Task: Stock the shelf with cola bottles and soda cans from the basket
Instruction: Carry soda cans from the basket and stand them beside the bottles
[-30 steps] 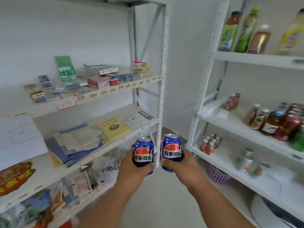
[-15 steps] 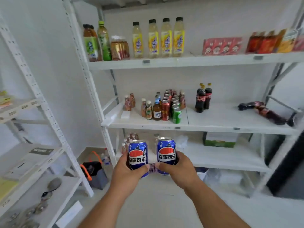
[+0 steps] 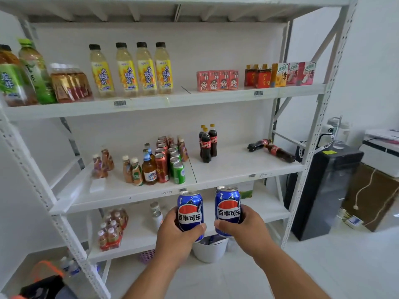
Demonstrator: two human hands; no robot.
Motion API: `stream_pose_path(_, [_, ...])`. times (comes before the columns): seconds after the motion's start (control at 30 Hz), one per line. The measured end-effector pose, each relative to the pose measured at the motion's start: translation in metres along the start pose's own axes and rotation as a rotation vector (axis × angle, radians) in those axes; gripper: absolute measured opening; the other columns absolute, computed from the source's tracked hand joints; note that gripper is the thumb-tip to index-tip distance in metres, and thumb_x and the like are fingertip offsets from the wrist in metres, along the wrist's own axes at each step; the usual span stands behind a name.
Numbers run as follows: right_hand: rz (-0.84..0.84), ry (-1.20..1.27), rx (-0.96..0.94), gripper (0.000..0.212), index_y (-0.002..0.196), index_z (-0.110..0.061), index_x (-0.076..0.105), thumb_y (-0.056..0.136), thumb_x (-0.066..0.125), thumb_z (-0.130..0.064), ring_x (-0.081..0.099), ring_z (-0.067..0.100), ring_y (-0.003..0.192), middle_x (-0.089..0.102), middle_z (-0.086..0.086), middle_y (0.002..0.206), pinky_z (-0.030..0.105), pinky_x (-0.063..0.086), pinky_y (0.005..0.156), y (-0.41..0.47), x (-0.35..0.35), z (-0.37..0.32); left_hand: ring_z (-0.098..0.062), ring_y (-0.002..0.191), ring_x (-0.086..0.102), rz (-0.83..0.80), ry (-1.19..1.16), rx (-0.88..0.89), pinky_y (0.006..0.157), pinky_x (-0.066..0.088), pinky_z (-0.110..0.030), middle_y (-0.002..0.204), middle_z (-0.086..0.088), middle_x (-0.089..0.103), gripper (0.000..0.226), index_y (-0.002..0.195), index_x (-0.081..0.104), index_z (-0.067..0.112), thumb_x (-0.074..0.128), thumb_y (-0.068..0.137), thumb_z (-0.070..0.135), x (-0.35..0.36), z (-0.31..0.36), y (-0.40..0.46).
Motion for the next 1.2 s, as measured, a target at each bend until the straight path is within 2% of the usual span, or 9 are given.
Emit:
stream_pose_path(0.13, [0.025, 0.017, 0.023, 0.052, 0.117, -0.027, 0.064, 0.075, 0.094, -0.023, 0.072, 0.007, 0.093, 0.076, -0.01, 0.103, 0.011, 0.053, 0.059, 0.017, -0.007, -0.001, -0.002, 0.1, 0.07, -0.041, -0.003, -0.002, 0.083, 0.058, -0.025, 0.113, 0.013, 0.074, 0.067, 0.13, 0.062, 0.031, 0.094, 0.072, 0.018, 0.013, -0.003, 0.031])
stream_pose_path(0.3, [0.053, 0.041, 0.044, 0.048, 0.113, -0.031, 0.063, 0.076, 0.093, -0.022, 0.072, 0.006, 0.09, 0.076, -0.012, 0.101, 0.01, 0.052, 0.058, 0.052, -0.028, 0.012, 0.009, 0.093, 0.063, -0.097, -0.009, -0.004, 0.068, 0.048, -0.011, 0.105, 0.023, 0.067, 0.062, 0.126, 0.058, 0.033, 0.091, 0.076, 0.015, 0.047, 0.0, 0.062])
stream_pose_path(0.4, [0.051, 0.063, 0.044, 0.047, 0.108, -0.033, 0.062, 0.076, 0.093, -0.02, 0.072, 0.007, 0.089, 0.075, -0.012, 0.1, 0.011, 0.053, 0.057, 0.082, -0.047, 0.022, 0.012, 0.089, 0.06, -0.098, -0.011, -0.025, 0.064, 0.045, -0.009, 0.101, 0.026, 0.064, 0.063, 0.125, 0.056, 0.035, 0.091, 0.077, 0.015, 0.076, 0.0, 0.085])
stream_pose_path(0.6, [0.024, 0.079, 0.039, 0.047, 0.109, -0.032, 0.062, 0.076, 0.093, -0.02, 0.073, 0.008, 0.09, 0.075, -0.01, 0.1, 0.012, 0.054, 0.059, 0.157, -0.108, 0.042, 0.003, 0.094, 0.068, -0.042, 0.006, -0.043, 0.069, 0.051, -0.015, 0.105, 0.018, 0.073, 0.061, 0.125, 0.063, 0.029, 0.093, 0.073, 0.016, 0.157, 0.012, 0.137])
stream_pose_path(0.73, [-0.011, 0.039, 0.038, 0.049, 0.114, -0.028, 0.067, 0.073, 0.094, -0.023, 0.075, 0.008, 0.09, 0.078, -0.009, 0.098, 0.016, 0.059, 0.069, 0.214, -0.164, 0.051, 0.0, 0.093, 0.07, -0.019, 0.01, -0.068, 0.067, 0.051, -0.013, 0.106, 0.012, 0.076, 0.056, 0.12, 0.065, 0.03, 0.092, 0.074, 0.014, 0.219, 0.03, 0.169])
stream_pose_path(0.87, [-0.052, 0.009, 0.019, 0.043, 0.108, -0.033, 0.065, 0.076, 0.093, -0.026, 0.074, 0.004, 0.088, 0.077, -0.011, 0.097, 0.013, 0.056, 0.066, 0.262, -0.208, 0.055, -0.001, 0.095, 0.069, 0.013, 0.018, -0.083, 0.062, 0.049, -0.009, 0.108, 0.013, 0.074, 0.057, 0.124, 0.063, 0.03, 0.091, 0.076, 0.016, 0.269, 0.043, 0.196])
stream_pose_path(1.07, [-0.066, 0.024, 0.038, 0.045, 0.117, -0.027, 0.067, 0.079, 0.09, -0.029, 0.074, 0.005, 0.091, 0.078, -0.009, 0.1, 0.014, 0.057, 0.068, 0.314, -0.238, 0.073, -0.002, 0.097, 0.069, 0.034, 0.062, -0.103, 0.06, 0.05, -0.009, 0.111, 0.013, 0.073, 0.058, 0.126, 0.062, 0.031, 0.091, 0.077, 0.018, 0.316, 0.045, 0.234])
stream_pose_path(1.2, [-0.084, 0.019, 0.049, 0.042, 0.12, -0.026, 0.062, 0.085, 0.086, -0.025, 0.072, 0.006, 0.093, 0.075, -0.009, 0.104, 0.011, 0.054, 0.064, 0.349, -0.245, 0.082, -0.003, 0.096, 0.069, 0.041, 0.072, -0.116, 0.066, 0.051, -0.014, 0.11, 0.012, 0.073, 0.057, 0.123, 0.062, 0.033, 0.092, 0.077, 0.018, 0.335, 0.038, 0.267])
Point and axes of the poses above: each hand's wrist, its own y-axis towards the middle knuckle, its own x-axis out of the palm, z = x × y, the point moved 5 cm from there along y, towards the middle knuckle
